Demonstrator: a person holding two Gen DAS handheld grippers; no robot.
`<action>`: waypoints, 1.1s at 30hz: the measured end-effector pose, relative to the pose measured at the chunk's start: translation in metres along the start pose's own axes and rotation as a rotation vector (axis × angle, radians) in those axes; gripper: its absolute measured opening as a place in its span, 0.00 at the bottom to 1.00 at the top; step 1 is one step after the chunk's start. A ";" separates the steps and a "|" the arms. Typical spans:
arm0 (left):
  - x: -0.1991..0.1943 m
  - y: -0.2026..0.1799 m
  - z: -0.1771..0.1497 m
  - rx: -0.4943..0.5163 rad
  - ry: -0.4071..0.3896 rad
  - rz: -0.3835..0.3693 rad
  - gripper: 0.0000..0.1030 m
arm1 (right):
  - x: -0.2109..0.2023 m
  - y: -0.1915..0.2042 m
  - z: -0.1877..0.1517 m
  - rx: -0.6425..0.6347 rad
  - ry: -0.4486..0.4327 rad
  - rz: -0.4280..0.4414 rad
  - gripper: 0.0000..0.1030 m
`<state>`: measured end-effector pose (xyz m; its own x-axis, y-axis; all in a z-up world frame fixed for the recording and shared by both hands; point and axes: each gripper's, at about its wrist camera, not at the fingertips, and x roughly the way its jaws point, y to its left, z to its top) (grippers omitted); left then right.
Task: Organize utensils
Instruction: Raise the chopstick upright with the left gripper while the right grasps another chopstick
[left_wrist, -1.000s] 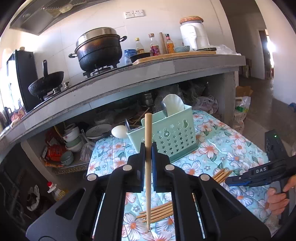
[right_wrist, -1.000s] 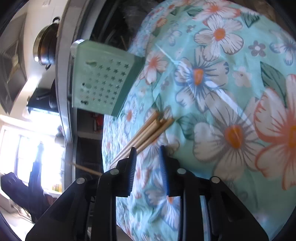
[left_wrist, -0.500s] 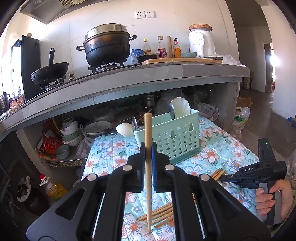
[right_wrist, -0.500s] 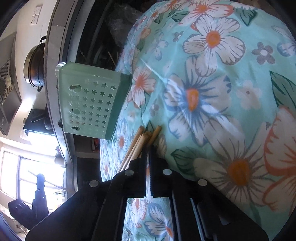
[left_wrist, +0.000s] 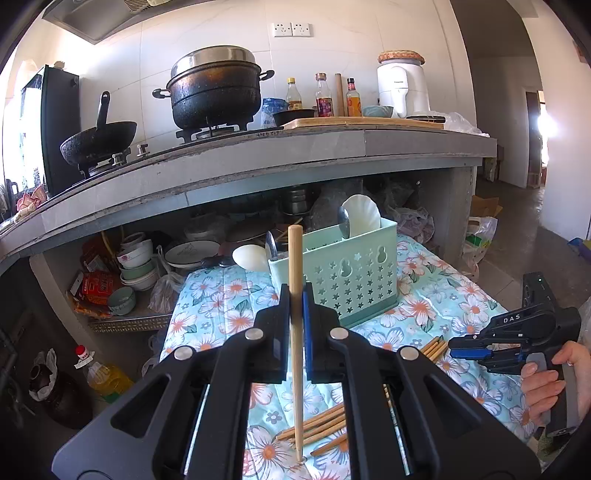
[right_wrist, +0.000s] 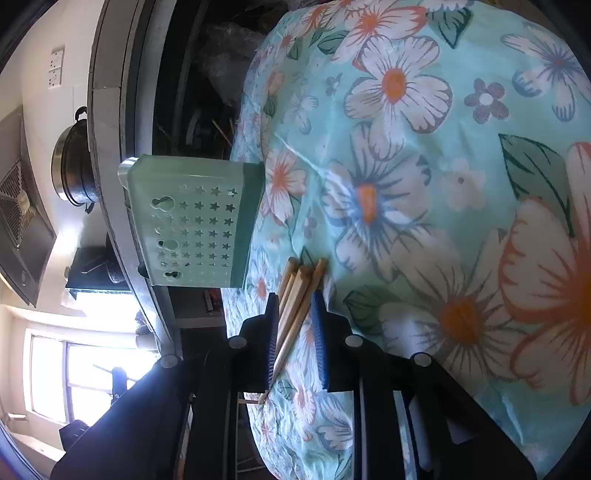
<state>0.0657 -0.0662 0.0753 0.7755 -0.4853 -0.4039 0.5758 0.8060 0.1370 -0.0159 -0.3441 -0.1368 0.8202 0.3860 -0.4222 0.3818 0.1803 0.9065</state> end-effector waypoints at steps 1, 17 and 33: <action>0.000 0.000 0.000 -0.001 0.000 0.000 0.05 | 0.000 0.001 -0.002 0.003 0.002 0.004 0.18; 0.000 0.000 0.000 0.001 -0.001 -0.001 0.05 | 0.008 0.007 0.003 0.007 -0.021 -0.032 0.07; 0.000 -0.004 0.000 0.009 0.002 0.000 0.05 | -0.024 -0.017 0.002 0.112 -0.049 -0.027 0.21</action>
<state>0.0631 -0.0695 0.0746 0.7753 -0.4844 -0.4054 0.5778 0.8031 0.1453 -0.0410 -0.3581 -0.1418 0.8276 0.3370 -0.4489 0.4475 0.0865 0.8901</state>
